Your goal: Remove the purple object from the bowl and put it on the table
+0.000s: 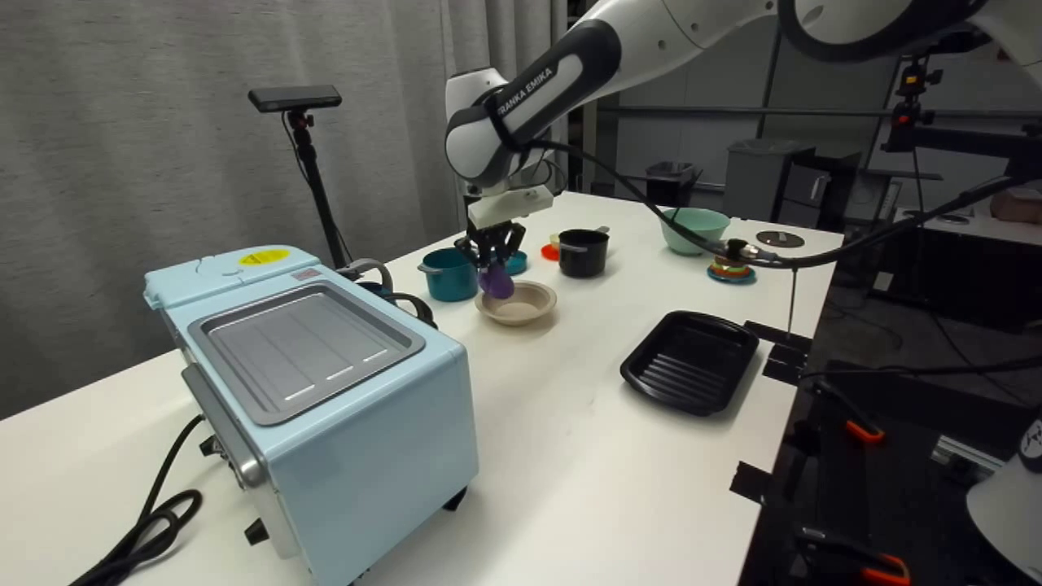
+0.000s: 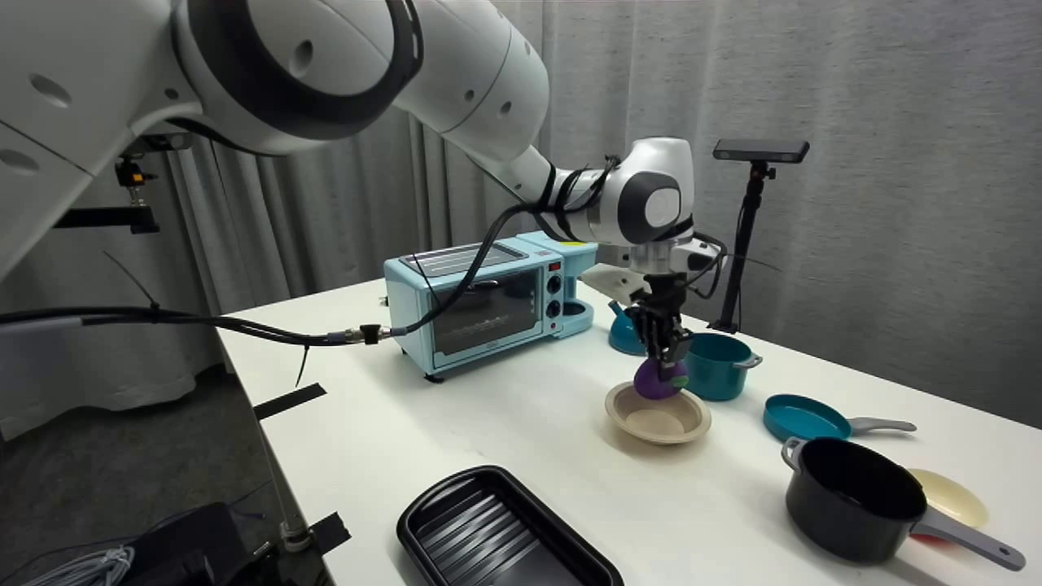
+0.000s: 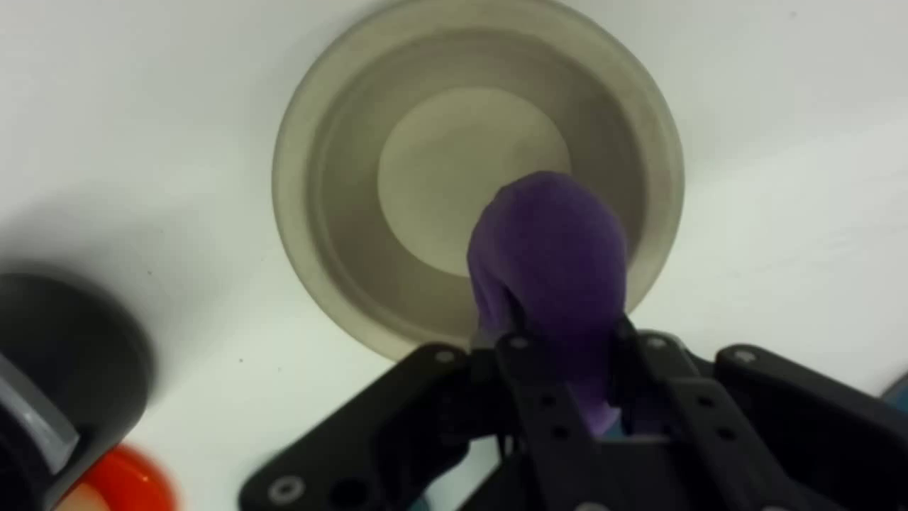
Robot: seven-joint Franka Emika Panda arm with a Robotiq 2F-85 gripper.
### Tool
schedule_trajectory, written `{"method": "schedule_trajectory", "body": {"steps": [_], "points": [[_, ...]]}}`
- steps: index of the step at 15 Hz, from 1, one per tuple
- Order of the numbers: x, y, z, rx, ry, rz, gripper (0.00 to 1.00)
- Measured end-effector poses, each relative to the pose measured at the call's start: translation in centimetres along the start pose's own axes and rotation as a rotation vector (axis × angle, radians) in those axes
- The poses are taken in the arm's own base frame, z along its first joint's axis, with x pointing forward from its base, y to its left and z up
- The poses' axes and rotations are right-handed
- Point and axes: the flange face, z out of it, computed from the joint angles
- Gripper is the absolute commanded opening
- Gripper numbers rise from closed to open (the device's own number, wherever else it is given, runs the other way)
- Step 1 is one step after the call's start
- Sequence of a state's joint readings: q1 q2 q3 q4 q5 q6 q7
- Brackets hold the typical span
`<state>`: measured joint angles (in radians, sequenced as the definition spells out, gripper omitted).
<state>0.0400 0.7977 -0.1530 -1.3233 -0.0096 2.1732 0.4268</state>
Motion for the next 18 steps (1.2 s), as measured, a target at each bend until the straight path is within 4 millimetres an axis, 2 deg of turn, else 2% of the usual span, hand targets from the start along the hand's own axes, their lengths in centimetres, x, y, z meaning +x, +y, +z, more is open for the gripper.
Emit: {"method": "schedule_trajectory", "body": {"steps": [4, 7, 9, 12, 14, 16, 18], "points": [[-0.2, 0.3, -6.8, 0.047, 0.058, -0.012, 0.05], [-2.1, 1.4, -11.0, 0.074, 0.069, -0.039, 0.05], [-3.9, 2.5, -12.6, 0.080, 0.061, -0.060, 0.05], [-7.1, 4.5, -13.3, 0.075, 0.029, -0.090, 0.05], [-9.4, 5.8, -12.6, 0.064, 0.009, -0.102, 0.05], [-11.7, 7.1, -10.8, 0.047, -0.015, -0.109, 0.05], [-13.7, 7.9, -8.1, 0.026, -0.031, -0.122, 0.05]]}}
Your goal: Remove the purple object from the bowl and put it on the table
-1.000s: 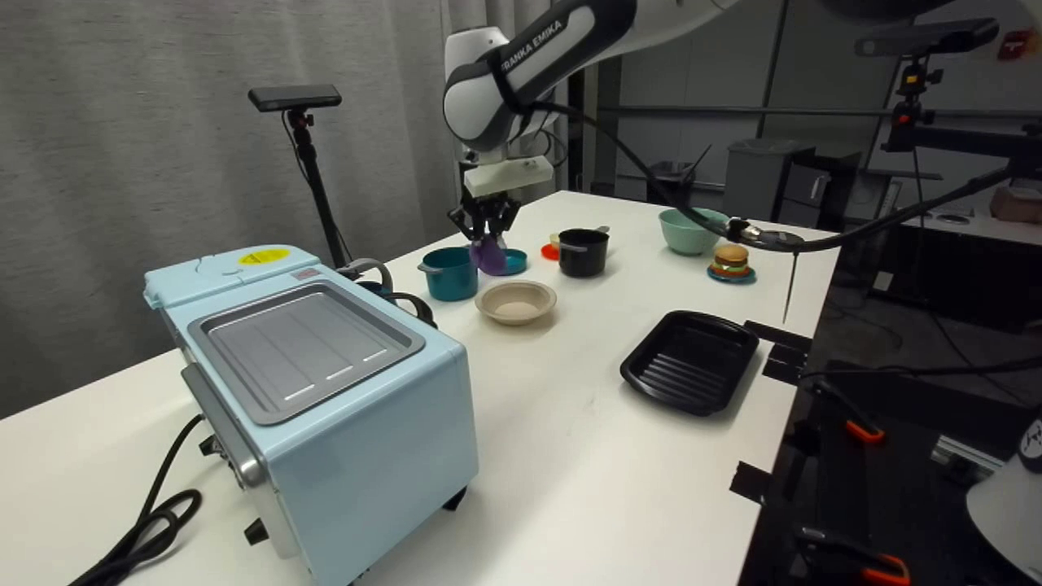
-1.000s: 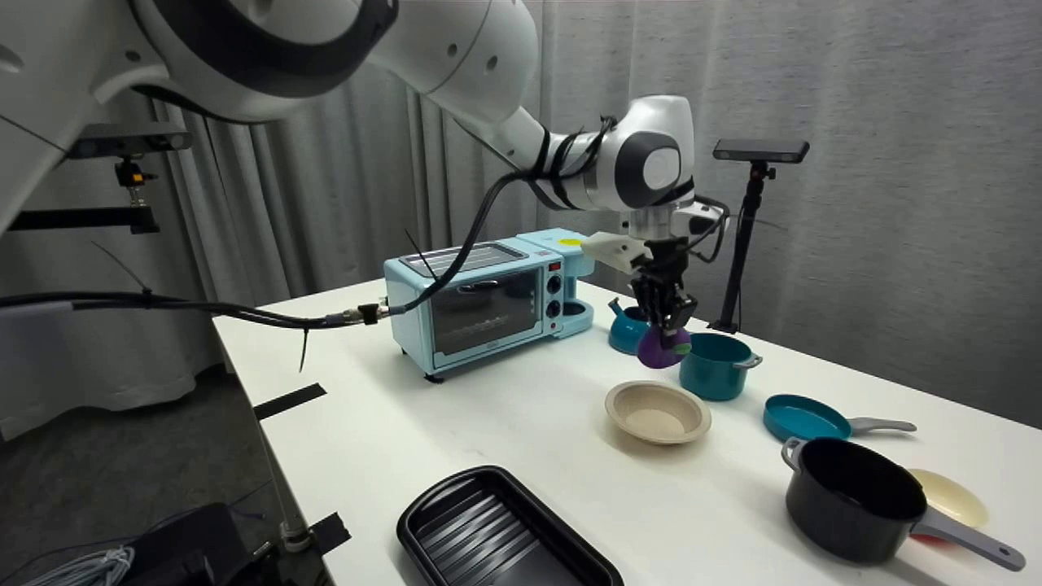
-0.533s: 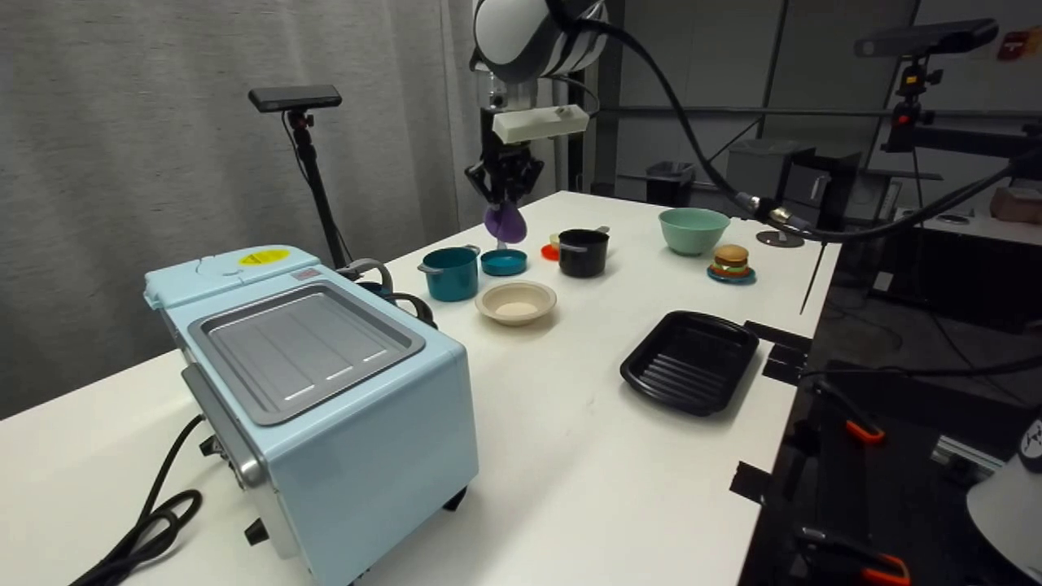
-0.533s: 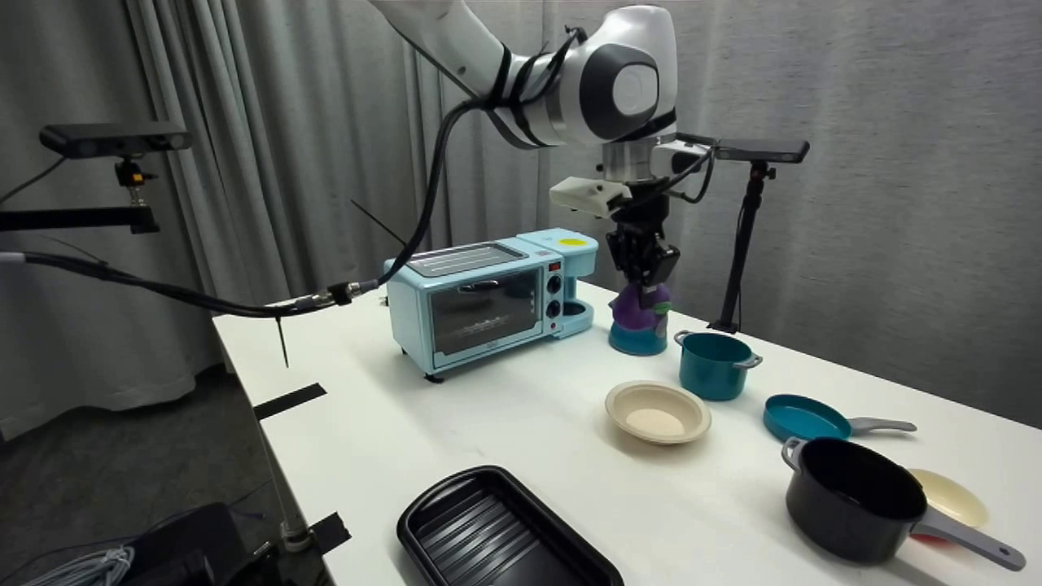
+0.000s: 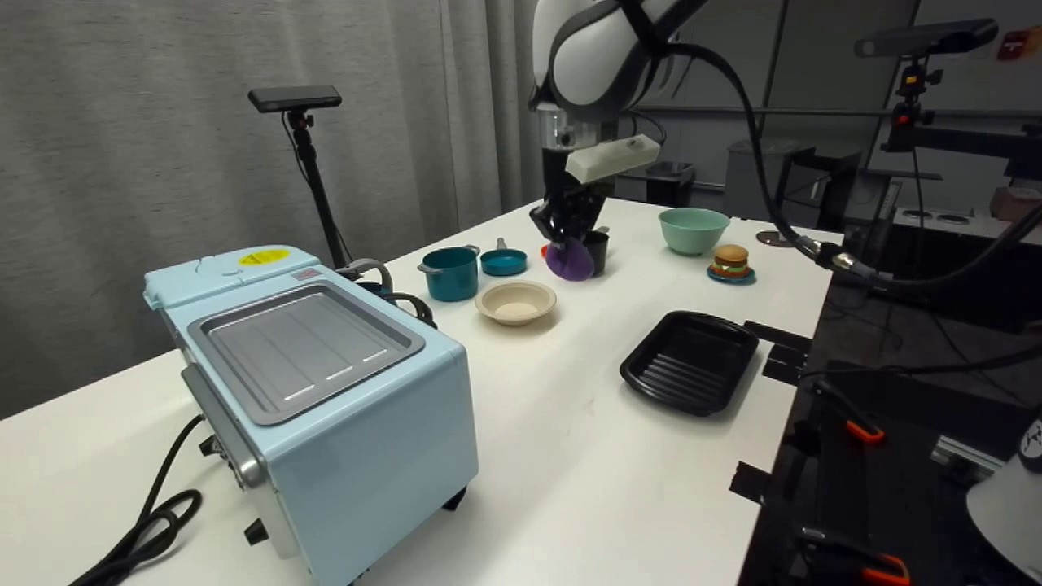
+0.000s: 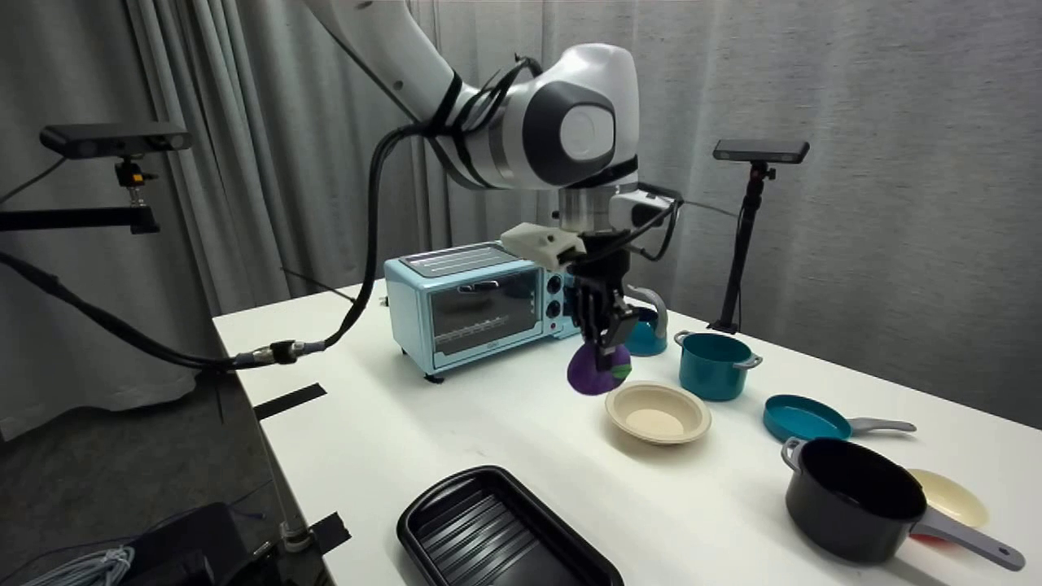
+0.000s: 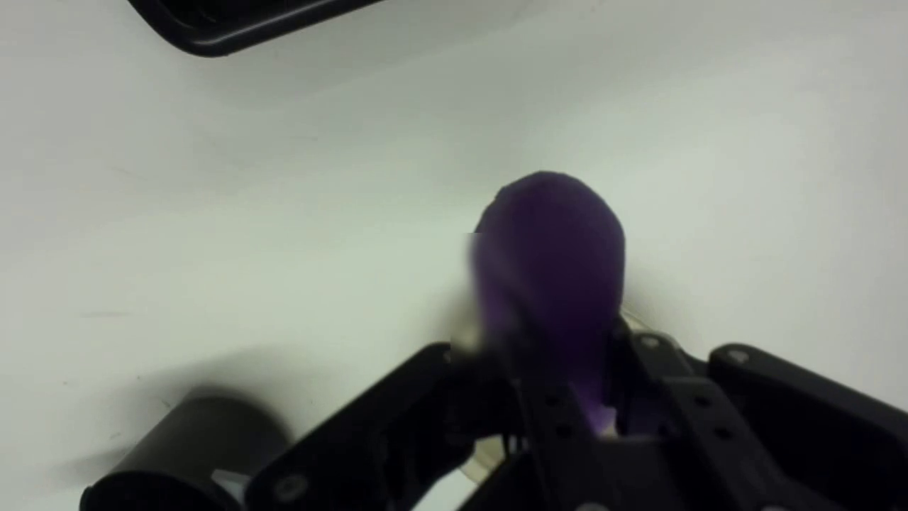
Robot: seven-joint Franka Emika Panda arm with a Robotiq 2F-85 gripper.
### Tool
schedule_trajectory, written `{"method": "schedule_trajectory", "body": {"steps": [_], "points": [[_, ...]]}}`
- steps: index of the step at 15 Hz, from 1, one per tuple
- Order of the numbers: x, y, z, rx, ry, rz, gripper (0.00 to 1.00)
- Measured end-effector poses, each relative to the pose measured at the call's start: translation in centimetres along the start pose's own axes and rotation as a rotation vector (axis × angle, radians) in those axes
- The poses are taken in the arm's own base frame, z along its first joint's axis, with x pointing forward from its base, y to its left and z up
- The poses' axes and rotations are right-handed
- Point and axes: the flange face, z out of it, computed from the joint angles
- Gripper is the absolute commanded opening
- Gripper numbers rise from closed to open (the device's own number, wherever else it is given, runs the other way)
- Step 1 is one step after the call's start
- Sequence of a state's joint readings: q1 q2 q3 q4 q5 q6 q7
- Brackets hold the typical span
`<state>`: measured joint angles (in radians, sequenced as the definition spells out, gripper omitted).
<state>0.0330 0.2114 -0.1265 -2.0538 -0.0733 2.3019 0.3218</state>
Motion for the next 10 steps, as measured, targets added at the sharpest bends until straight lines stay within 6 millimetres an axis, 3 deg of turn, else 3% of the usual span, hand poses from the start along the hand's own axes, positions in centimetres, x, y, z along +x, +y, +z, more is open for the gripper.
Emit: {"method": "schedule_trajectory", "body": {"steps": [4, 7, 9, 10], "points": [[-3.1, 0.6, 6.5, -0.051, -0.017, -0.014, 0.05], [-4.0, 1.0, 10.9, -0.099, -0.042, 0.002, 0.05], [-4.1, 1.4, 13.1, -0.132, -0.054, 0.018, 0.05], [-3.9, 1.3, 13.1, -0.141, -0.048, 0.025, 0.05]]}}
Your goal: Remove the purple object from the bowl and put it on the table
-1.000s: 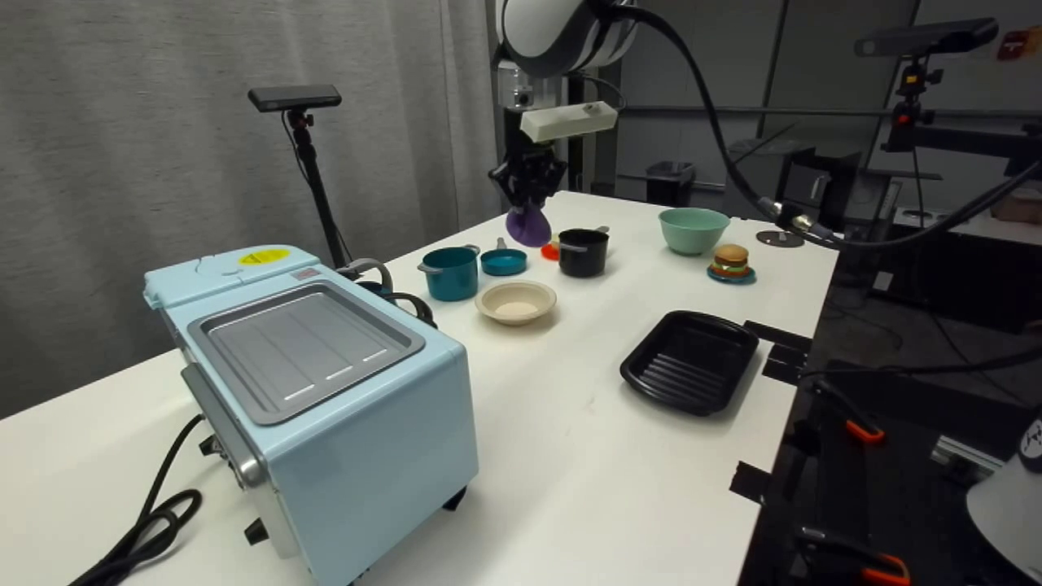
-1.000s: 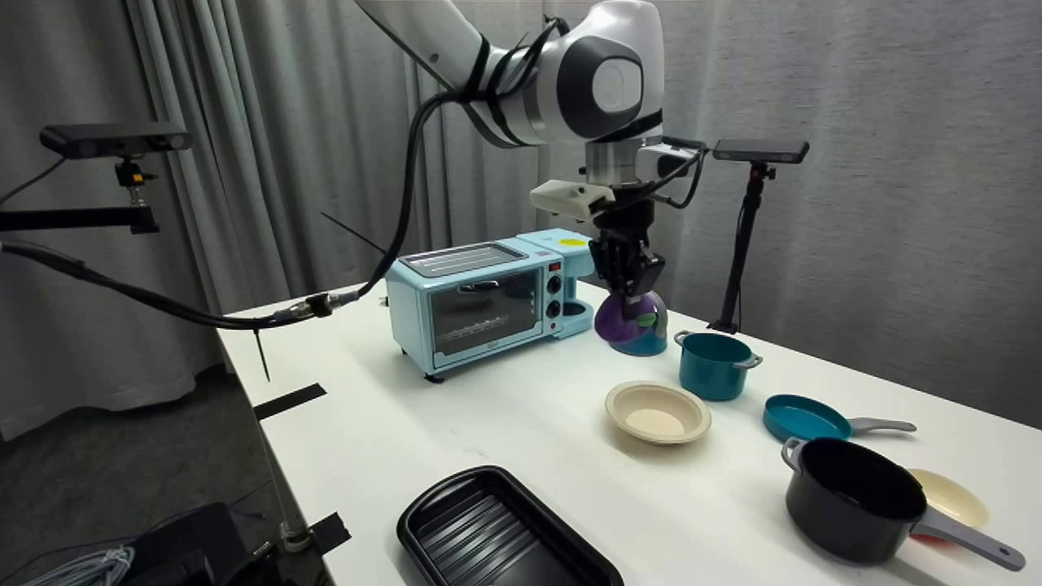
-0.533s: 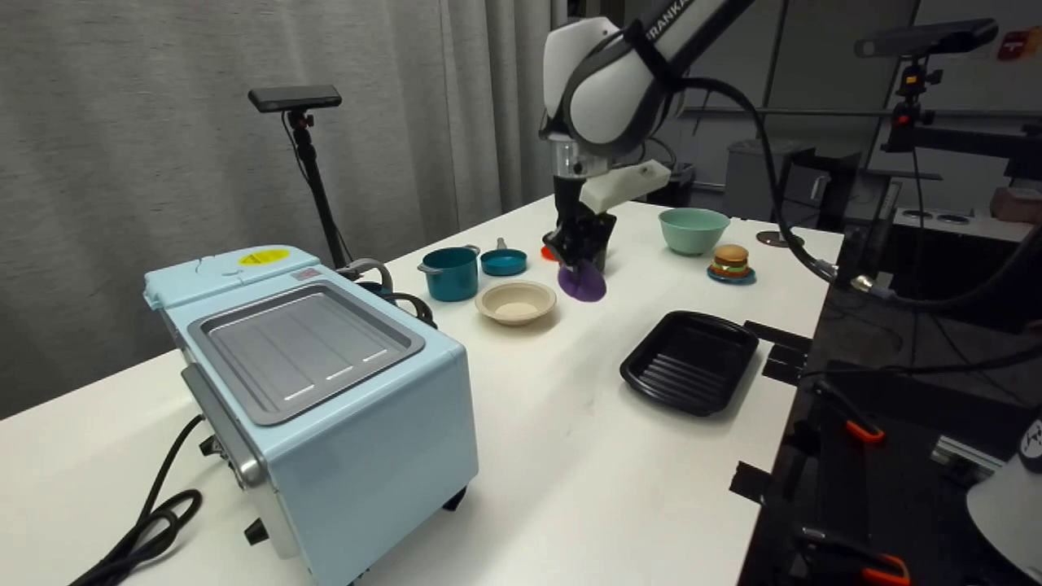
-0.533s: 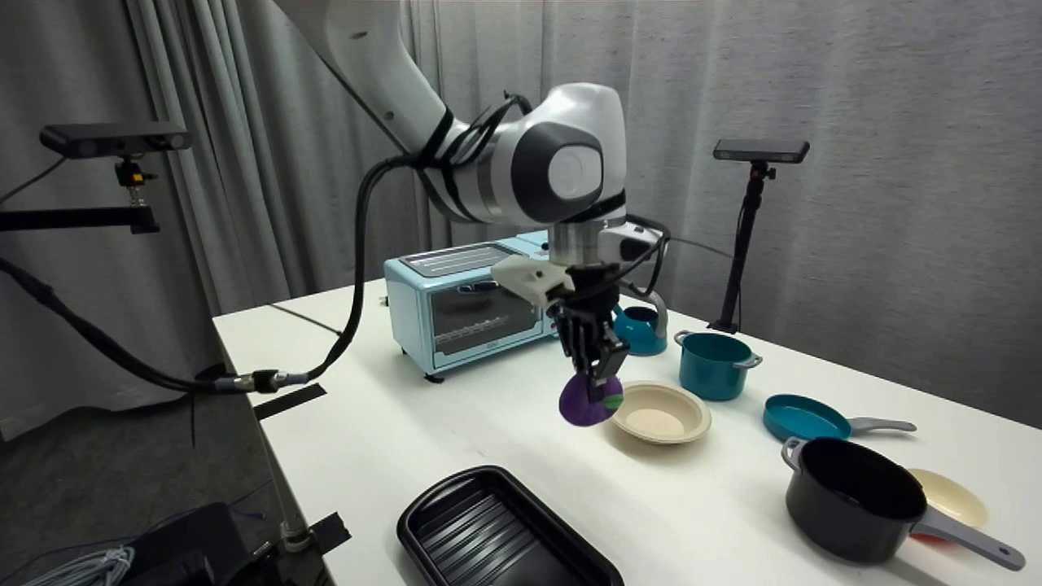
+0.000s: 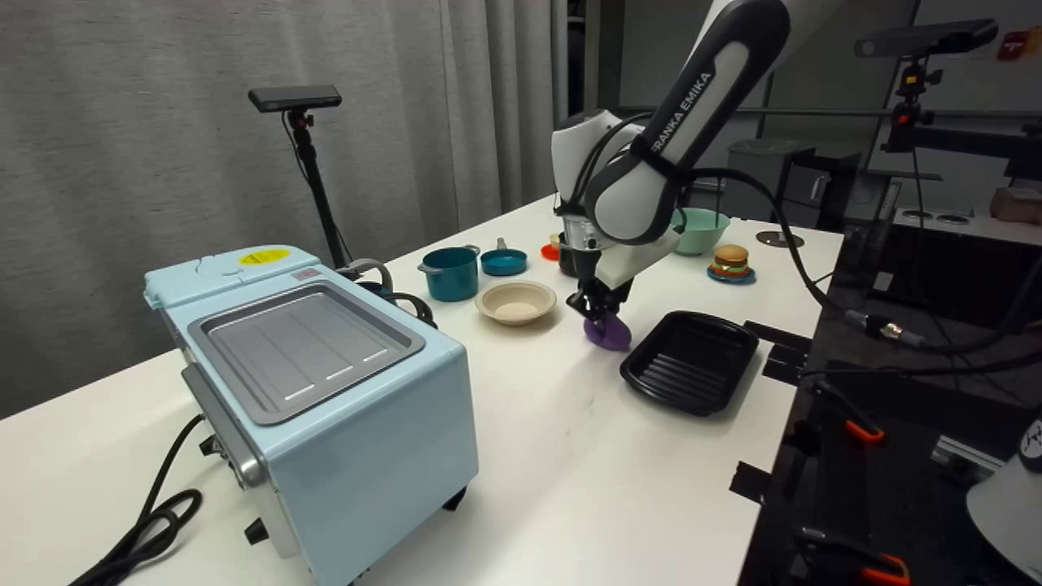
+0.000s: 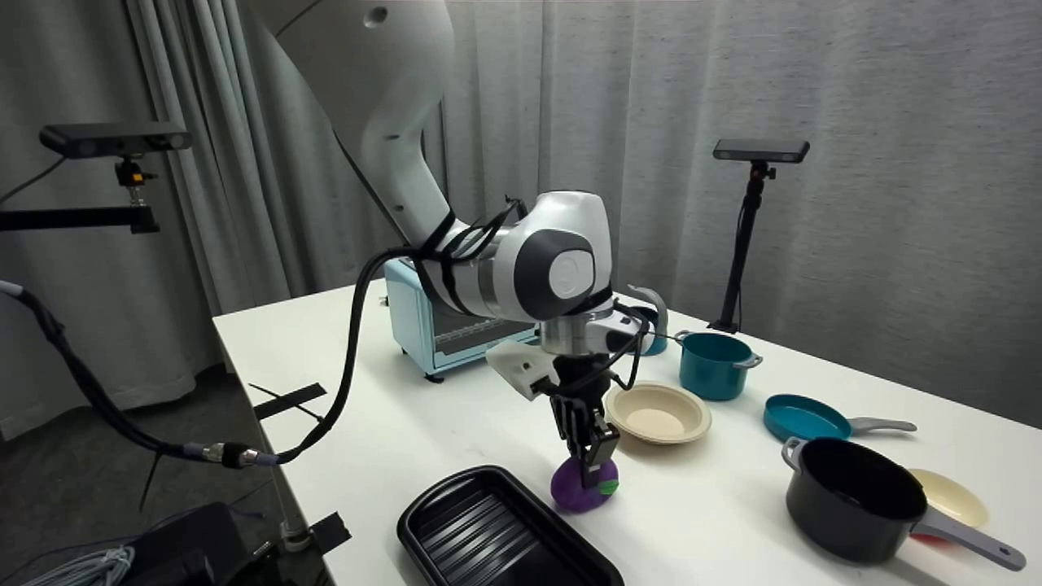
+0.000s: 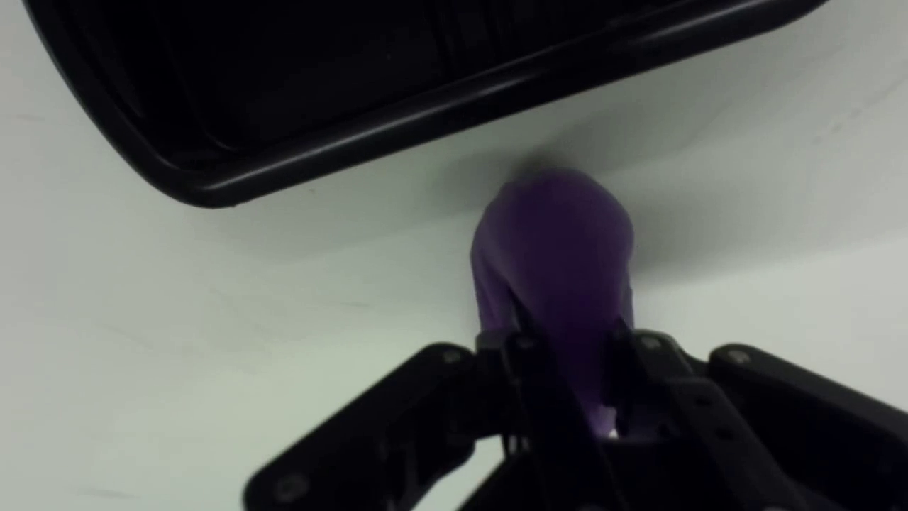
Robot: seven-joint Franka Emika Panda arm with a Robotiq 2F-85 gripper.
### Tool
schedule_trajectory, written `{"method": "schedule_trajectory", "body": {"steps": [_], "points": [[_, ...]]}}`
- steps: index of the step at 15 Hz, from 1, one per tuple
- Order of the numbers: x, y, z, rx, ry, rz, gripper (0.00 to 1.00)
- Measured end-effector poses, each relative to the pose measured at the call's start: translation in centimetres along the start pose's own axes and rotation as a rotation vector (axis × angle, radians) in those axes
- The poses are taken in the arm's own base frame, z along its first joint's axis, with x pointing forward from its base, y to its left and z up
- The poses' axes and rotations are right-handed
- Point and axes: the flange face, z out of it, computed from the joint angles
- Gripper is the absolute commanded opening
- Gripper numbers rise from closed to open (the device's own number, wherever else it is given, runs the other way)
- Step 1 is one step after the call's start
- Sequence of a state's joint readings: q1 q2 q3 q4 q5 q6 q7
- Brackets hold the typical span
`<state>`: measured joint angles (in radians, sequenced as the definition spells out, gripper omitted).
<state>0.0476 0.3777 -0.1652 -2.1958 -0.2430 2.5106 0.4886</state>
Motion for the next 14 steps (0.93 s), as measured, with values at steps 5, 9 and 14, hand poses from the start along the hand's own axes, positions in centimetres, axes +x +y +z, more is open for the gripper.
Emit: {"method": "schedule_trajectory", "body": {"steps": [5, 9, 14], "points": [[0.1, -0.2, -0.1, -0.018, 0.009, 0.018, 0.68], [0.0, -0.4, -0.4, -0.015, 0.016, 0.015, 0.99], [0.1, -0.1, -3.0, 0.013, 0.062, 0.022, 1.00]]}}
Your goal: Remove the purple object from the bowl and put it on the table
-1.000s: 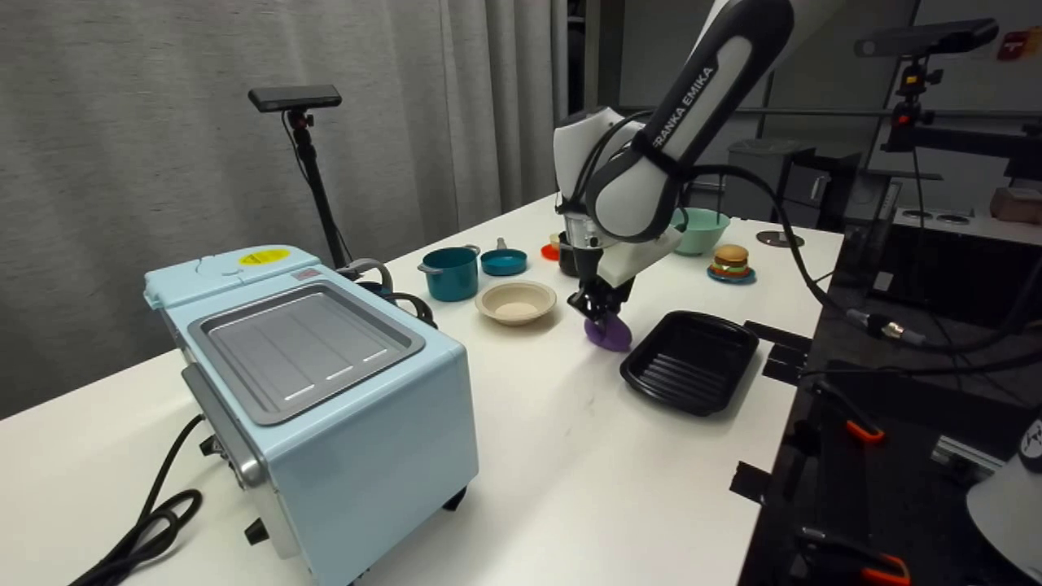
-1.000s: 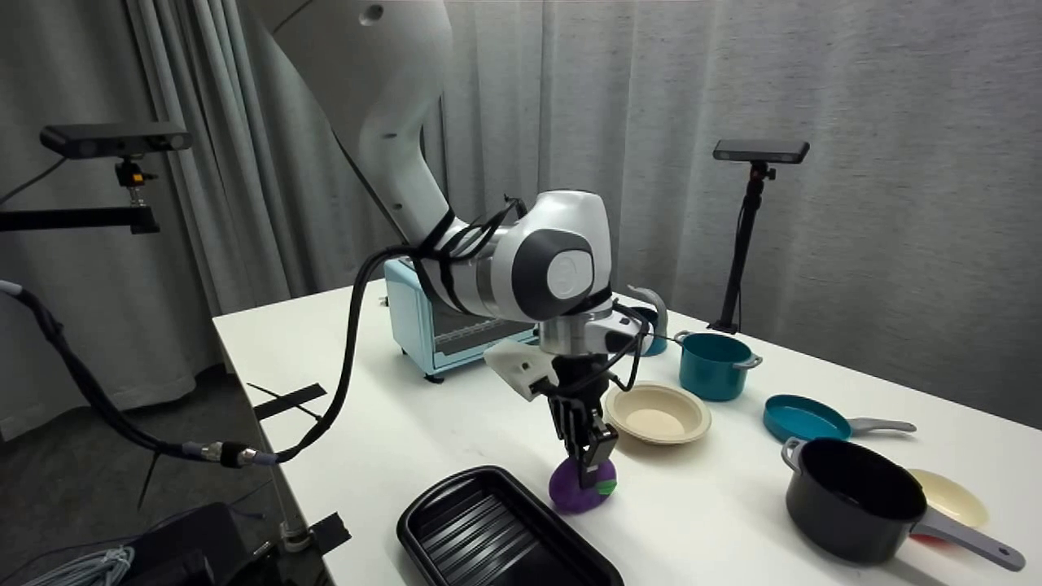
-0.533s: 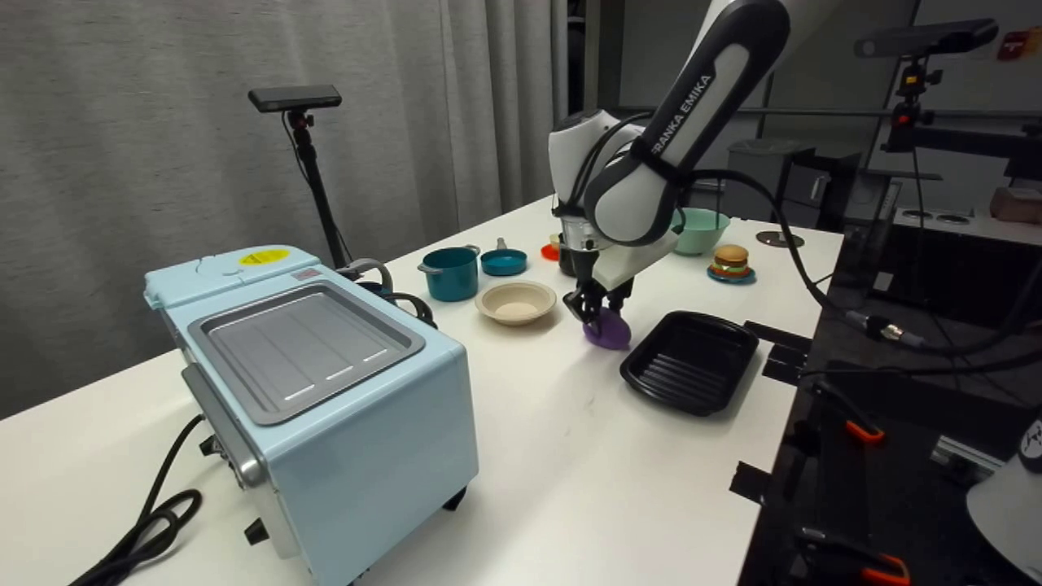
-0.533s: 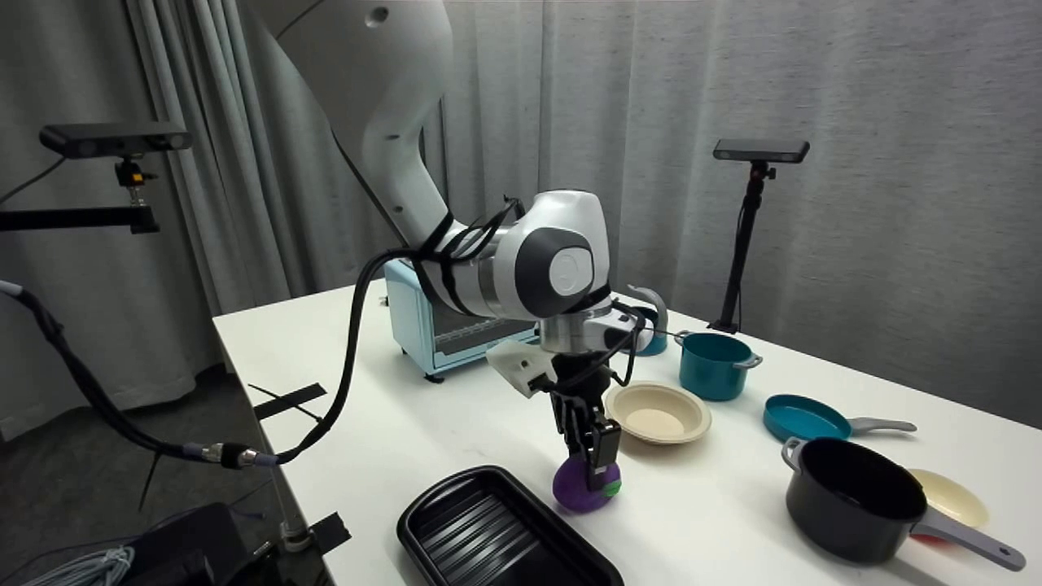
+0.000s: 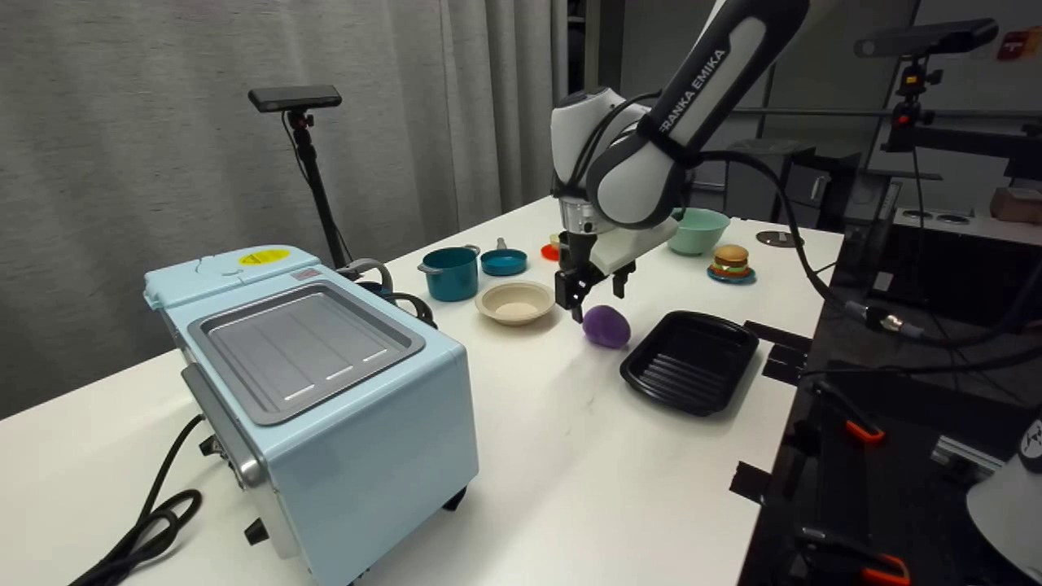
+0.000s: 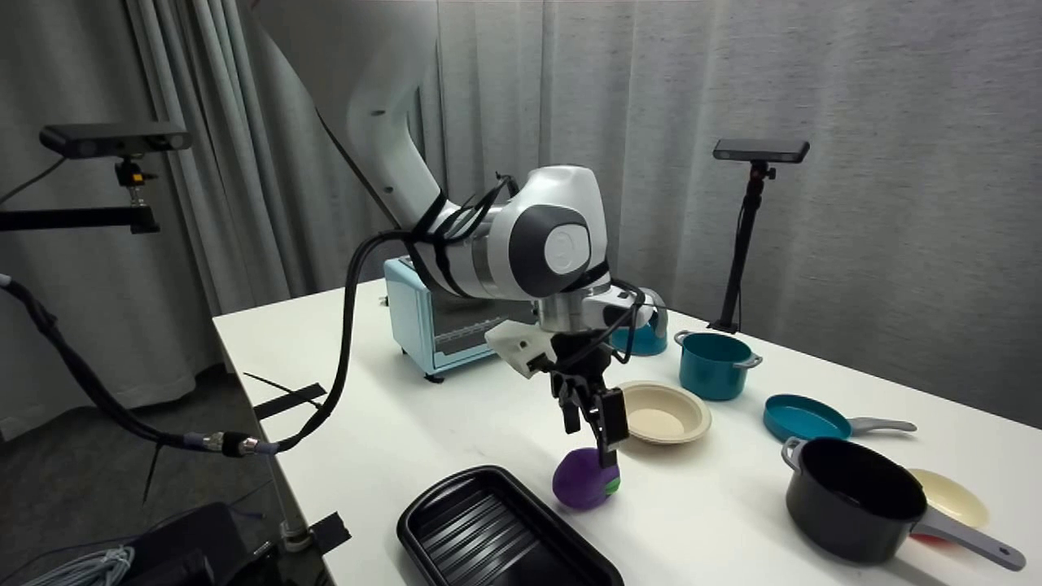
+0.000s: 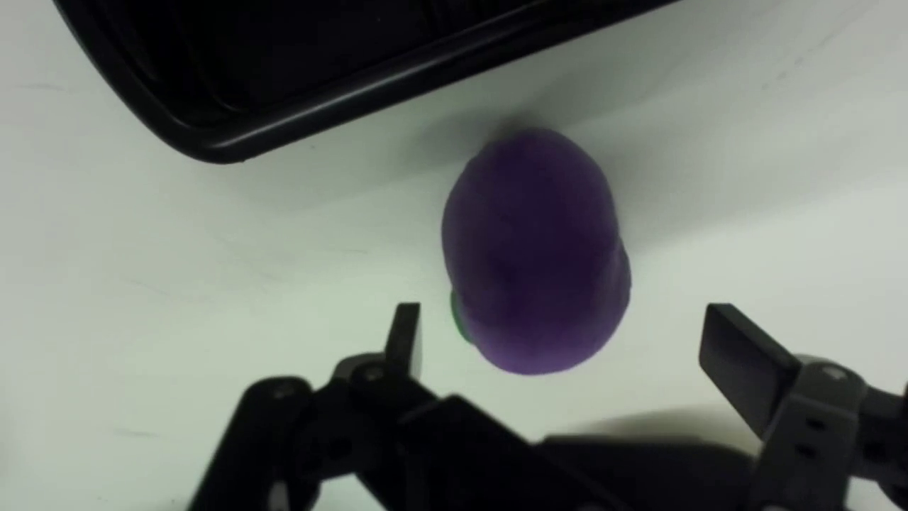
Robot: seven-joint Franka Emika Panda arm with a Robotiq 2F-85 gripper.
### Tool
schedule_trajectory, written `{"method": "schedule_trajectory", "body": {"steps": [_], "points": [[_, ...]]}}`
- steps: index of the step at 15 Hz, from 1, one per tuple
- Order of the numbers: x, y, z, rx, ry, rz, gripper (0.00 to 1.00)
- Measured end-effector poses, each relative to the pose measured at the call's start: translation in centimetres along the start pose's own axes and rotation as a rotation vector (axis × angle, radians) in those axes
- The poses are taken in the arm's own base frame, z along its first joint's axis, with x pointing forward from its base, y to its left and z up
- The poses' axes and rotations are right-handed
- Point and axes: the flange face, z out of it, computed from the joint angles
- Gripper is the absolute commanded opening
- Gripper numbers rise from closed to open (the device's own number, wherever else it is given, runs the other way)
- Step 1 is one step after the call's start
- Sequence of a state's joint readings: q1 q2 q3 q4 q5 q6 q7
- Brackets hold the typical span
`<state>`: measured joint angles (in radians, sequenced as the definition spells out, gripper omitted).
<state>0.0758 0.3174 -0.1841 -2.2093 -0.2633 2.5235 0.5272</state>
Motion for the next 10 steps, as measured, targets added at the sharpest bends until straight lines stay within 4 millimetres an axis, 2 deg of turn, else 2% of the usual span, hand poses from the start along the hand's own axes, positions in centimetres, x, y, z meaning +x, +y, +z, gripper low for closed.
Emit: {"method": "schedule_trajectory", "body": {"steps": [5, 10], "points": [[-0.4, 1.0, -4.0, 0.036, 0.053, 0.015, 1.00], [-1.7, 2.0, -5.7, 0.052, 0.067, 0.021, 1.00]]}}
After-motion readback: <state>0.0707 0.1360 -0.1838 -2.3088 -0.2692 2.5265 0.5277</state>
